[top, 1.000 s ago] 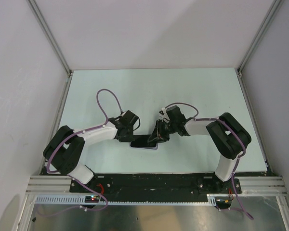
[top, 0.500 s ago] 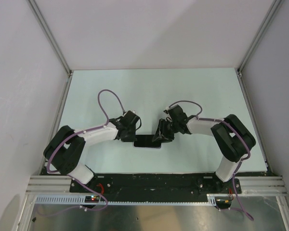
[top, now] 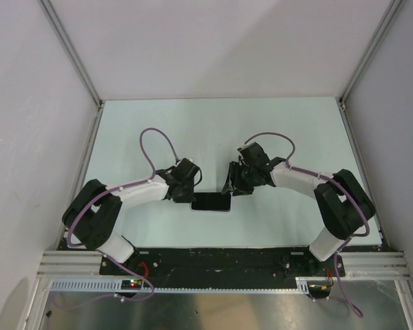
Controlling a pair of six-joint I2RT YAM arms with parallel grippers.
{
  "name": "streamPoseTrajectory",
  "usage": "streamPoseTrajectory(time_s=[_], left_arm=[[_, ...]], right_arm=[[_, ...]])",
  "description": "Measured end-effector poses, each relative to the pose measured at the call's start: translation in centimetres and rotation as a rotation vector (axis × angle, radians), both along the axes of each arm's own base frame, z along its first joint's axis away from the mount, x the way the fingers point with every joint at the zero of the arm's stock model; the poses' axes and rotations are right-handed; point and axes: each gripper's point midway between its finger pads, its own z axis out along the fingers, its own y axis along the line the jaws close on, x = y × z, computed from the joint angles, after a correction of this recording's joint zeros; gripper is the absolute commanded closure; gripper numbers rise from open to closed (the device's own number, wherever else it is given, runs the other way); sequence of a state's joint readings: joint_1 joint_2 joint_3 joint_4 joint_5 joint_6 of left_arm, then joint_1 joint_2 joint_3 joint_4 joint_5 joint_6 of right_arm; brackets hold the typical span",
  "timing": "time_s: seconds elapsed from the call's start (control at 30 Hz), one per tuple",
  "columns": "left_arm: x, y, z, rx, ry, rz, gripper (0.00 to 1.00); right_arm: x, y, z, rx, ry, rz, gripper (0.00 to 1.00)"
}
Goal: Put the phone into the phone case
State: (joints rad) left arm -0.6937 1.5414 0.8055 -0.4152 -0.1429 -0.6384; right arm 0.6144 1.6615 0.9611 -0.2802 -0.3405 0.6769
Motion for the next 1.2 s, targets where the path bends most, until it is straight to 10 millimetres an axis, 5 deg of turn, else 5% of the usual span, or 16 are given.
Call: streamPoseTrajectory(time_s=[0.23,0.73,1.2], left_arm=[[0.0,-0.1,0.0,-0.005,0.000,-0.002,1.00],[-0.1,-0.5,0.3,-0.029,0.000,-0.011,1.00],[-0.2,-0.6,0.4,-0.037,0.003,-0.015,1.00]], right_arm=[[-0.4,-1.3,0.3,-0.101,-0.051,-0.017,0.47],[-3.3,-0.9,0.1,-0.173,-0.086,0.025,0.58],[-4.3,-0.9,-0.7,-0.215,-0.093,0.029,0.82]])
